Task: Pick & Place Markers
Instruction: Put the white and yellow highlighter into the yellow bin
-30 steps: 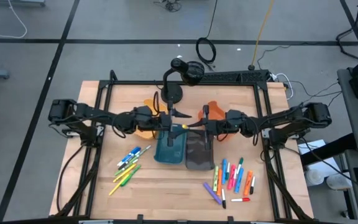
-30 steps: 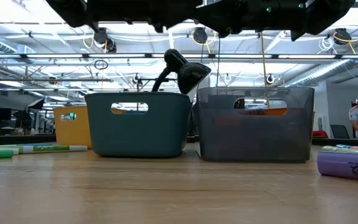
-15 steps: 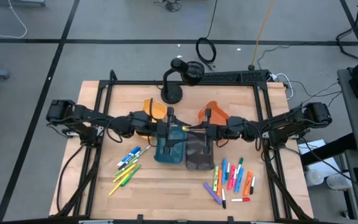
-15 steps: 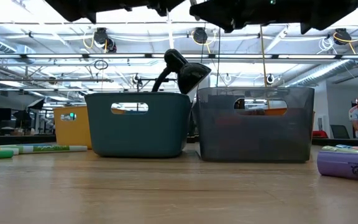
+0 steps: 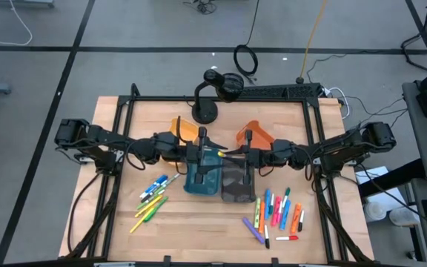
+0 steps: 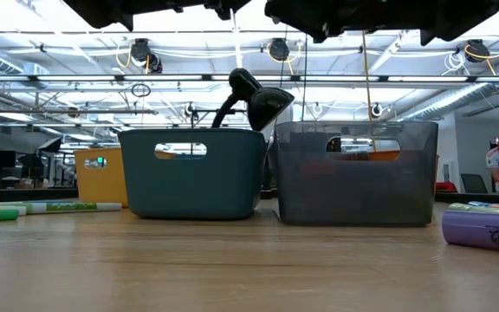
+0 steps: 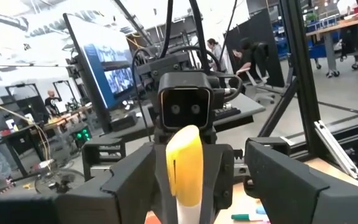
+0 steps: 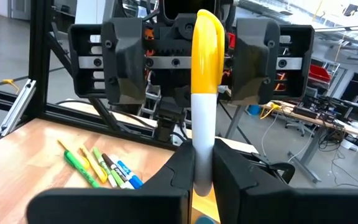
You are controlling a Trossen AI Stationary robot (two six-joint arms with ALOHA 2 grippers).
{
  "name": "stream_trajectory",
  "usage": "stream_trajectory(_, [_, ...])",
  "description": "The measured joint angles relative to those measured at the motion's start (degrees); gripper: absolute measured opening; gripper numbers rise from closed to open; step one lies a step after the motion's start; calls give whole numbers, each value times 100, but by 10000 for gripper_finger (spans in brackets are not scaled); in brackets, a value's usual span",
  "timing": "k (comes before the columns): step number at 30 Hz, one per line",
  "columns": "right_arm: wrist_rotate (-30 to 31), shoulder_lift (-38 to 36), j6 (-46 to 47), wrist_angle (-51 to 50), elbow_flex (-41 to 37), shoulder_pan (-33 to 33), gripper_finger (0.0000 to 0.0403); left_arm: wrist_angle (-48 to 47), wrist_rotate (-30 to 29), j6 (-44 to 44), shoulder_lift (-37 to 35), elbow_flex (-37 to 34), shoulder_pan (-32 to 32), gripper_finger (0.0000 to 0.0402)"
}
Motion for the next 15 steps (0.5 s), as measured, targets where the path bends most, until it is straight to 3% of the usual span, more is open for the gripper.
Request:
stream_trajectory(4, [-5,0,0,0,0,0,25,-45,8,-114,0,0,2,201])
stream_trajectory(10, [-62,2,-2,-20,0,4,25,-94,77,-139,0,0,29,49])
stream_trajectory(15, [2,3,78,-257,-2,-1,43,-402,-10,-278,-41,0,117,48])
